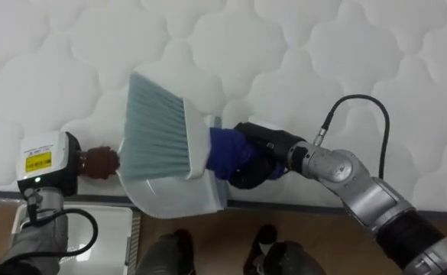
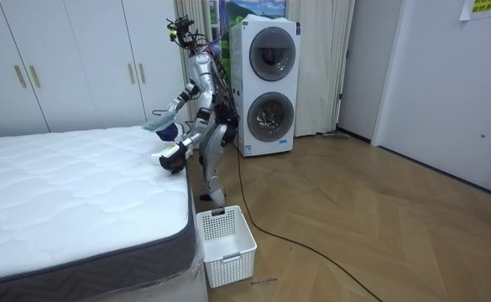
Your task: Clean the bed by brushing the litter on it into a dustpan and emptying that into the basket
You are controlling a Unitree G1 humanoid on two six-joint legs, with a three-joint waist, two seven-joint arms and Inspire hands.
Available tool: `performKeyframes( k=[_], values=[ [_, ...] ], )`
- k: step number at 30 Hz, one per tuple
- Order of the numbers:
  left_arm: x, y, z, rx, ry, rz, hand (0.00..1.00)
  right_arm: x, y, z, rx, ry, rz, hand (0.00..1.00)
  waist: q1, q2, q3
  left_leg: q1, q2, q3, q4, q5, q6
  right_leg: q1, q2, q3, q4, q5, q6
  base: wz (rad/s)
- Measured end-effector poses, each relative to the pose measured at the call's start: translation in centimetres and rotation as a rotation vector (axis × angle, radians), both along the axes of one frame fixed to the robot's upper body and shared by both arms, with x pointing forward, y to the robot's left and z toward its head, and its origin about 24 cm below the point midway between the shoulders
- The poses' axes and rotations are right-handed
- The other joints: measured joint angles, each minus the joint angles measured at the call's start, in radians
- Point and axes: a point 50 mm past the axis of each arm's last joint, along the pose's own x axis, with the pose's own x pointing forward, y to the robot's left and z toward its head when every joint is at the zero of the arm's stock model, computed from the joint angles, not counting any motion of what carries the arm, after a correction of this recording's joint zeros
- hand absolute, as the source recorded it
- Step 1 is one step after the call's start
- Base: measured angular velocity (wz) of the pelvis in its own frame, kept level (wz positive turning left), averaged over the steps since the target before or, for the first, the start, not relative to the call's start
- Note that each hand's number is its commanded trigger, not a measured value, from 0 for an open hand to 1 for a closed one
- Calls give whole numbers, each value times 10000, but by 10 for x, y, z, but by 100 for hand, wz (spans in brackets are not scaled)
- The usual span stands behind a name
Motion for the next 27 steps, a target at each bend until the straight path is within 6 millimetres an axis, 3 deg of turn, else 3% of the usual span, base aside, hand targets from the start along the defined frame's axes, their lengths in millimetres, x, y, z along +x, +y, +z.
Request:
performKeyframes(
  k=[5, 7, 8, 9, 10, 11, 19, 23, 27],
  values=[
    [-2, 0, -2, -135, 5, -61, 100, 3, -9, -2, 116, -160, -589, 98, 1, -3, -1, 89, -57, 41, -3, -1, 5, 0, -55, 66, 111, -11, 12, 0],
    [-4, 0, -3, -143, -14, -59, 100, 6, -14, 1, 529, -107, -944, 66, -53, -3, -1, 111, -77, 42, -1, 1, 9, 10, -70, 128, 124, -13, 15, 0],
    [-5, 0, -4, -157, -35, -72, 100, 8, -18, 2, 967, -91, -1318, 58, -99, -2, -1, 153, -87, 40, -3, 6, 17, 64, -102, 96, 131, -15, 19, 0],
    [-5, 0, -5, -172, -31, -85, 100, 8, -21, 2, 1201, -86, -1559, 40, -119, -3, -1, 184, -93, 40, -6, 6, 17, 96, -109, 84, 127, -15, 20, 4],
    [-6, 1, -5, -181, -61, -88, 100, 10, -26, 4, 1539, -230, -2024, 8, -184, -2, -1, 235, -108, 31, -13, 7, 20, 155, -126, 56, 120, -22, 33, 3],
    [-7, 1, -5, -175, -197, -73, 100, 11, -31, 6, 1830, -485, -2478, 2, -251, -2, -1, 291, -111, 27, -16, 1, 31, 221, -137, 37, 108, -26, 41, 4],
    [-15, 2, -6, -508, -1040, 302, 100, 17, -78, 24, 3704, -2028, -6014, 0, -564, 32, -23, 1174, -156, 221, -371, -6, 36, 913, -28, 363, -142, -49, 186, -5],
    [-29, -3, -14, -905, -1401, 634, 100, 7, -114, 23, 4681, -2655, -8327, 0, -586, 215, -164, 1911, -165, 422, -887, 2, 27, 1571, 119, 406, -761, 162, 306, -14],
    [-39, -7, -18, -1121, -1503, 500, 100, -8, -135, 14, 5321, -2797, -9927, 0, -672, 330, -255, 2520, -191, 512, -1281, 1, 28, 2159, 124, 329, -1014, 189, 400, -2]
  ],
)
